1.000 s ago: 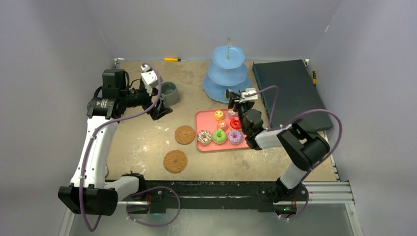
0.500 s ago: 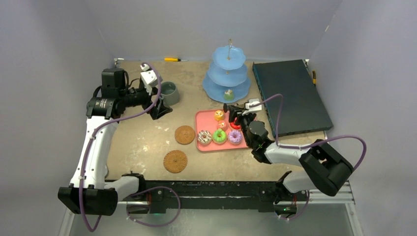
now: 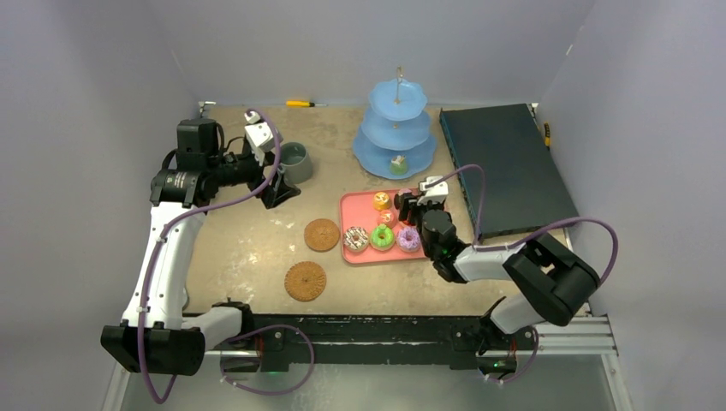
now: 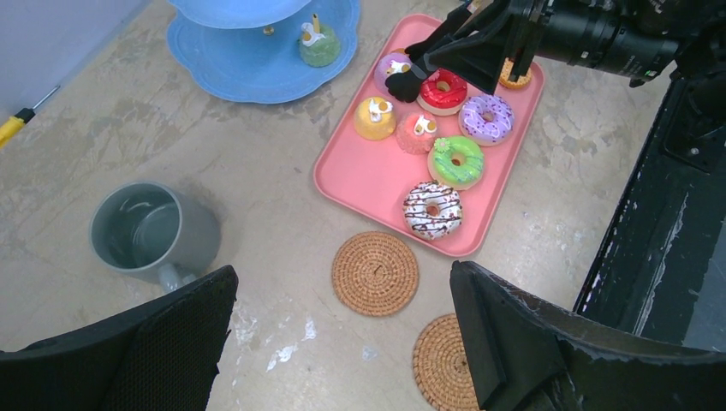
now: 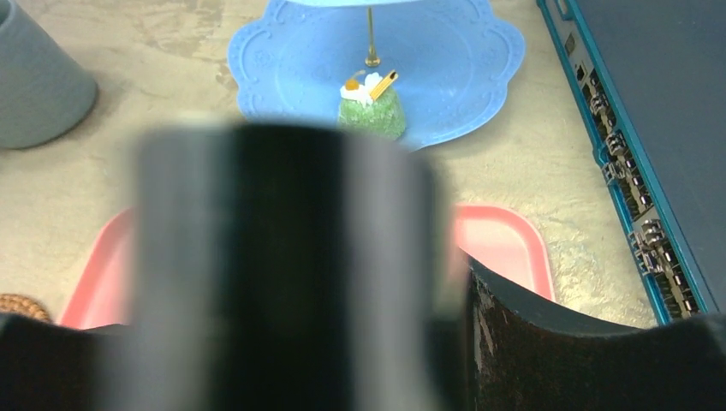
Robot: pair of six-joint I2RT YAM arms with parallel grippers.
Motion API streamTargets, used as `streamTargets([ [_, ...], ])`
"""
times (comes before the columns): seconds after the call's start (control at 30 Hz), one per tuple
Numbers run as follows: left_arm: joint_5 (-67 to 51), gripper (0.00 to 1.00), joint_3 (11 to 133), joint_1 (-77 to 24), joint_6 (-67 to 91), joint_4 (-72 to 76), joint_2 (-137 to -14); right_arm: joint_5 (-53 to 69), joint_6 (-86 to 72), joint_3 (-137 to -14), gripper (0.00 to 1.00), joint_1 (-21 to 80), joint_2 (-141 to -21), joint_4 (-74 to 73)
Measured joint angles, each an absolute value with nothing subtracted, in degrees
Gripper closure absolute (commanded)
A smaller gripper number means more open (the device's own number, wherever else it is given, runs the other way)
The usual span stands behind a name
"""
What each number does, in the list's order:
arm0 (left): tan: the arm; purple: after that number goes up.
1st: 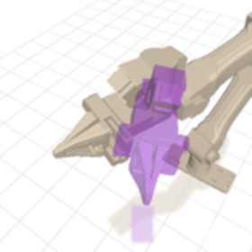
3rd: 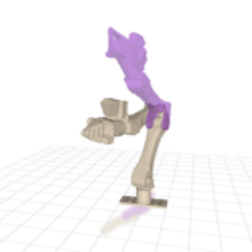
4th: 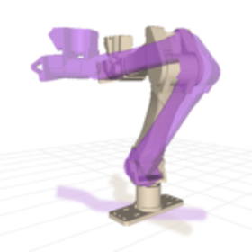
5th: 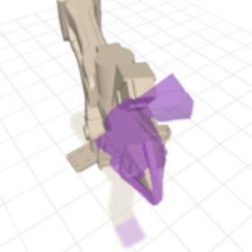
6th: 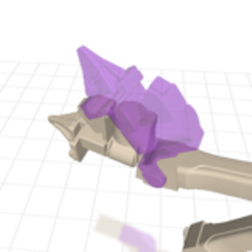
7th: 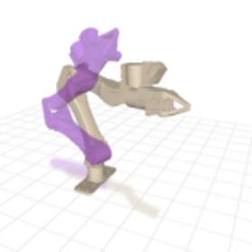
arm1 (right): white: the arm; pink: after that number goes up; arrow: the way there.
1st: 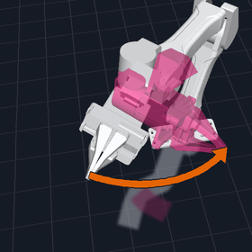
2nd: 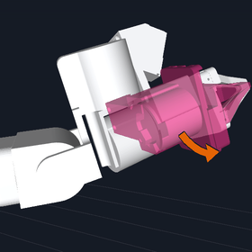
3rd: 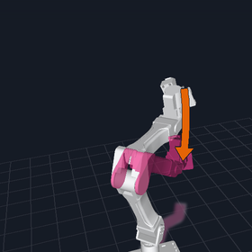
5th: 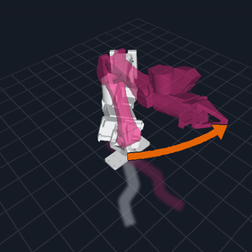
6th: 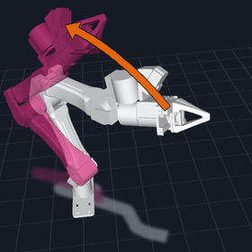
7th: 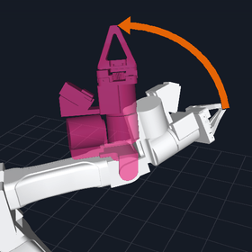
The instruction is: Serve the afternoon tea
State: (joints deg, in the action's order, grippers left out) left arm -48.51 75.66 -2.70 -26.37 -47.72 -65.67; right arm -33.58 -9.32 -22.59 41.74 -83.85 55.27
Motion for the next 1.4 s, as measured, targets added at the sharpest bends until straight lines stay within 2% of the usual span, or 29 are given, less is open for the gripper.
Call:
streamTargets([
  [0.37, -49.04, 0.06, 76.18, -2.7, -26.11, -47.7, -65.84, -33.85, -8.56, -24.86, 0.38, 41.32, -88.88, 58.46],
  [0.6, -49.04, 0.06, 76.79, -2.7, -26.11, -47.75, -65.95, -33.45, -8.32, -25.52, 0.56, 40.47, -90.0, 60.07],
  [0.7, -49.04, 0.06, 76.82, -2.7, -26.13, -48.01, -65.95, -33.23, -8.19, -25.52, 0.61, 40.45, -89.6, 59.96],
  [1.03, -49.06, 0.07, 76.82, -2.7, -26.13, -48.64, -66.11, -33.47, -6.61, -26.79, 0.61, 39.42, -82.35, 59.18],
  [1.4, -49.04, 0.07, 76.84, -2.7, -26.13, -48.95, -66.13, -33.43, -6.37, -31.07, 0.62, 30.81, -87.64, 59.68],
])
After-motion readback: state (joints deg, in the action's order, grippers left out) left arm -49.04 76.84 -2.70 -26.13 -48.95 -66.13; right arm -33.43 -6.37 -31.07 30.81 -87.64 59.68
